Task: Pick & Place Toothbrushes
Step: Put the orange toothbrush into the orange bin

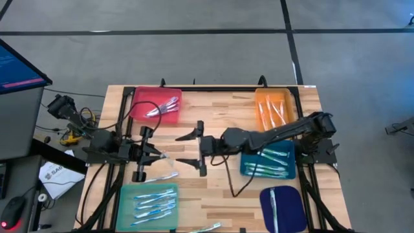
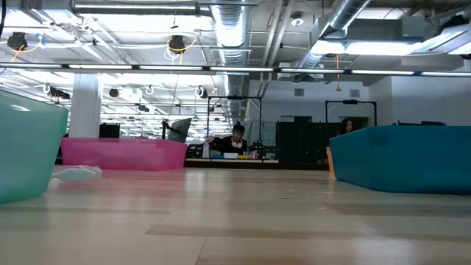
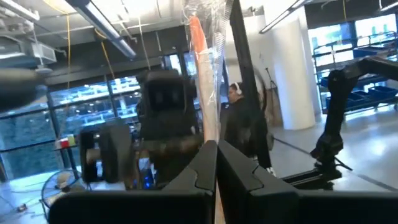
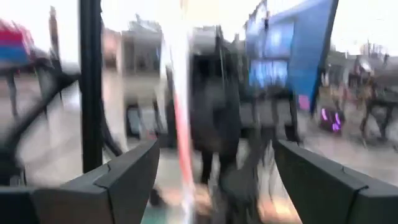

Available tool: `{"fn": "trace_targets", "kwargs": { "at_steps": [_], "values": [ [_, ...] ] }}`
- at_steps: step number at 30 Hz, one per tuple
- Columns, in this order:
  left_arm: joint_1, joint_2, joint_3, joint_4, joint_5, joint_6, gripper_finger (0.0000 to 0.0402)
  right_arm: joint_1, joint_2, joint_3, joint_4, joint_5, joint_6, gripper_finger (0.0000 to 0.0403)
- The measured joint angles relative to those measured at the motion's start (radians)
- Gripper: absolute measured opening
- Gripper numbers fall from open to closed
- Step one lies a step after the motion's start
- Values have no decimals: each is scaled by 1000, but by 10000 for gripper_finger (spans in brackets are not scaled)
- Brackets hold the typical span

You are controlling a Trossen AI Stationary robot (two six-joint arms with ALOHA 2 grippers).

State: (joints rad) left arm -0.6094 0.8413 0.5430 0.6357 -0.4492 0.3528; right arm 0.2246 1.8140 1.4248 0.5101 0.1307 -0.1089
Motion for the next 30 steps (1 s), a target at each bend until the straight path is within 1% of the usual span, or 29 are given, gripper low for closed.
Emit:
{"fn": "trace_targets", "kwargs": {
  "at_steps": [1,4,6,13,24,30],
  "values": [
    [0,0,0,2,-3,6,0,1,14,19,17,-7,0,313],
    [0,0,0,0,-15,9,0,0,19,32,-73,-9,-4,313],
    [0,0,0,-5,-22,10,0,0,38,54,-53,-24,-5,313],
    [0,0,0,-9,-22,10,0,4,75,101,-91,-32,-4,313],
    [11,5,0,-7,-17,10,0,-10,74,107,-88,-34,37,313],
    [31,21,0,-10,-17,10,0,-11,74,107,-91,-33,30,313]
  ]
}}
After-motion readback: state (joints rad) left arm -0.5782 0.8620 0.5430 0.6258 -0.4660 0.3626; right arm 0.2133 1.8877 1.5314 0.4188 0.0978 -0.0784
